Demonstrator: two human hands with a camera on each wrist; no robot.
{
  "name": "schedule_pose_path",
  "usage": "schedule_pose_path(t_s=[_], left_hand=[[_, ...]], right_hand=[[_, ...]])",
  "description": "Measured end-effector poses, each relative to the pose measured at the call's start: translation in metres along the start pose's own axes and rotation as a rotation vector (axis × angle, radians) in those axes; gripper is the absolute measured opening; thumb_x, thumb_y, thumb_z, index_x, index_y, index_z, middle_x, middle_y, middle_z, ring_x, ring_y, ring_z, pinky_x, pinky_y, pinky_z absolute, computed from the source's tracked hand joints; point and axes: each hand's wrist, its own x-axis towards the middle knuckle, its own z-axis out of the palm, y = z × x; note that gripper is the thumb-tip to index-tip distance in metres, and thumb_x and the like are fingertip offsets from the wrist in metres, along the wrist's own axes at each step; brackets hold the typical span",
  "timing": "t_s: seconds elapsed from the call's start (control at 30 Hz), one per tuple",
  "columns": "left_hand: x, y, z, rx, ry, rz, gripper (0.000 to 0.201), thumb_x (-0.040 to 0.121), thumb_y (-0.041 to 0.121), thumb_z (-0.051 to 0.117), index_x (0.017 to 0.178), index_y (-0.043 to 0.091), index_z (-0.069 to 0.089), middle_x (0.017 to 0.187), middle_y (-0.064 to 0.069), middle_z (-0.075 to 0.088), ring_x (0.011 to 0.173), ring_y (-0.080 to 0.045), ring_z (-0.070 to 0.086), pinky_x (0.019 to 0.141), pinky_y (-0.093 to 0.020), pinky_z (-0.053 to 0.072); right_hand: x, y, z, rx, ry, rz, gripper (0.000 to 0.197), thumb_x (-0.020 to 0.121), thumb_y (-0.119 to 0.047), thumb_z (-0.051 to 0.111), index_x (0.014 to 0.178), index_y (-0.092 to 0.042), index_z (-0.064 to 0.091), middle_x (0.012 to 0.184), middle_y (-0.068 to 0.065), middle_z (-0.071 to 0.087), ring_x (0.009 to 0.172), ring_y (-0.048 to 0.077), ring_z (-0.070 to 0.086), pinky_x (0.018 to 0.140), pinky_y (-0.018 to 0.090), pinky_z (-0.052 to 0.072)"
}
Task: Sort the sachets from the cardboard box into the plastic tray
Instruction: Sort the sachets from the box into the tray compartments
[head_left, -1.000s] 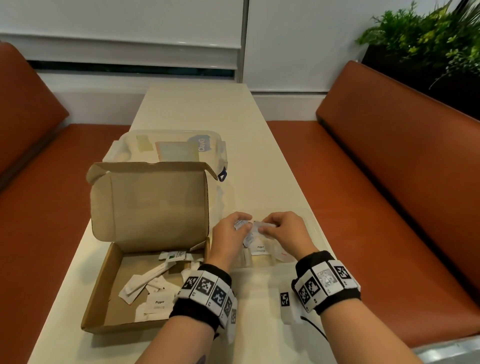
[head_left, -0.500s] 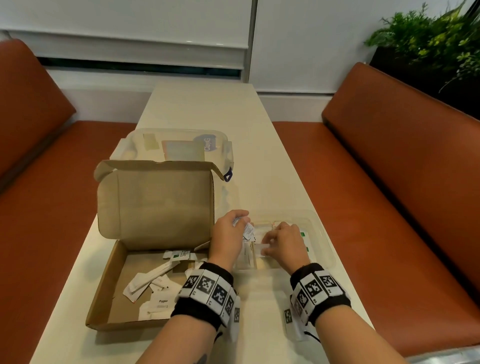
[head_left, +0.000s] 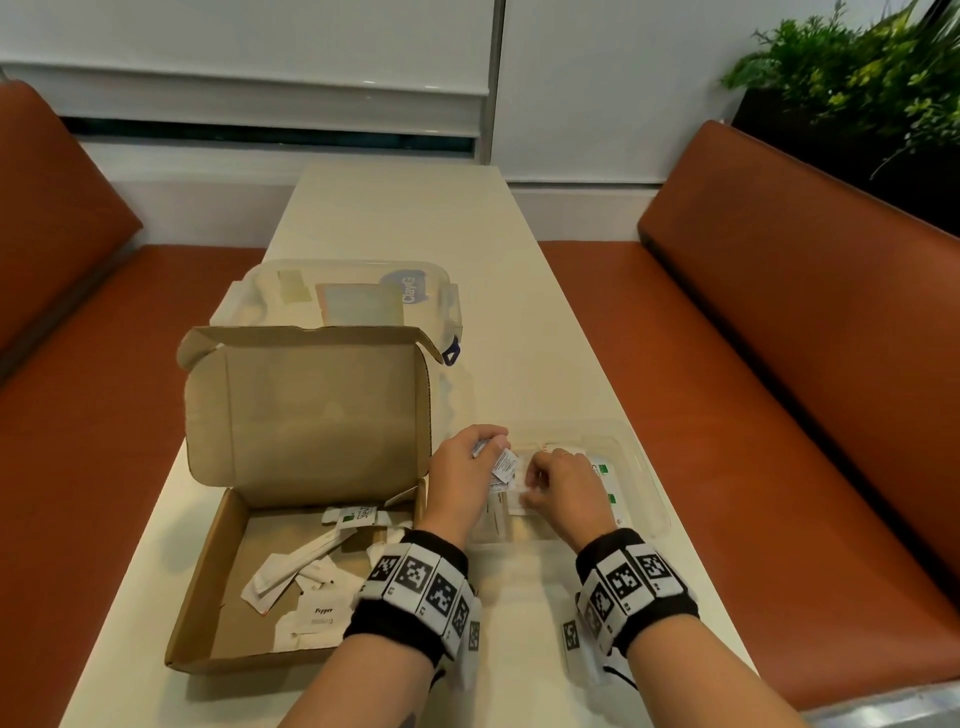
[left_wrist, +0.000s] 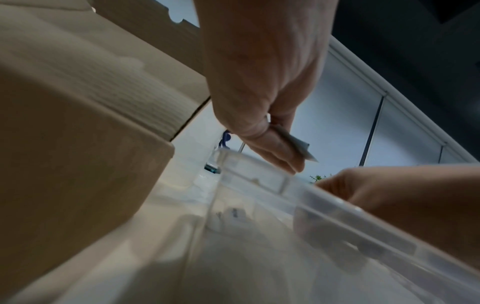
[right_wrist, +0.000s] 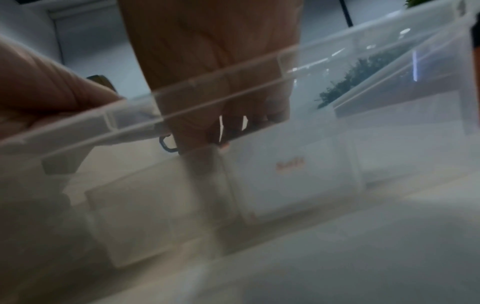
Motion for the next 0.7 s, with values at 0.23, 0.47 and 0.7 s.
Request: schedule_pose_path(t_s=[0.23, 0.47, 0.7], left_hand=[[0.001, 0.000, 0.000, -0.005, 0.023, -0.004, 0.018, 0.094, 0.019, 0.057, 0.107, 0.014, 0.068, 0.103, -0.001, 0.068, 0.098, -0.014, 0.061, 0.081, -0.021, 0.047], [0.000, 0.005, 0.001, -0.168, -0.067, -0.126, 0.031, 0.097, 0.034, 0.050, 0.126, 0.025, 0.055, 0.118, 0.002, 0.056, 0.104, -0.012, 0.055, 0.075, -0.014, 0.050], [-0.003, 0.005, -0.001, -0.152, -0.083, -0.123, 0.044, 0.092, -0.004, 0.047, 0.119, 0.029, 0.057, 0.114, -0.013, 0.061, 0.101, -0.025, 0.065, 0.075, -0.032, 0.058]], right_hand=[[-0.006, -0.019, -0.022, 0.583, 0.091, -0.016, 0.014, 0.081, -0.035, 0.071, 0.090, -0.025, 0.067, 0.089, -0.011, 0.066, 0.074, 0.005, 0.055, 0.065, 0.014, 0.042], [-0.009, -0.017, -0.023, 0.511, 0.000, -0.039, 0.026, 0.079, -0.032, 0.074, 0.105, -0.025, 0.072, 0.088, -0.019, 0.068, 0.084, -0.003, 0.062, 0.074, 0.012, 0.047], [-0.004, -0.003, -0.029, 0.665, 0.176, 0.102, 0.018, 0.093, -0.016, 0.057, 0.082, -0.015, 0.071, 0.069, -0.007, 0.065, 0.061, 0.007, 0.057, 0.054, 0.010, 0.042]])
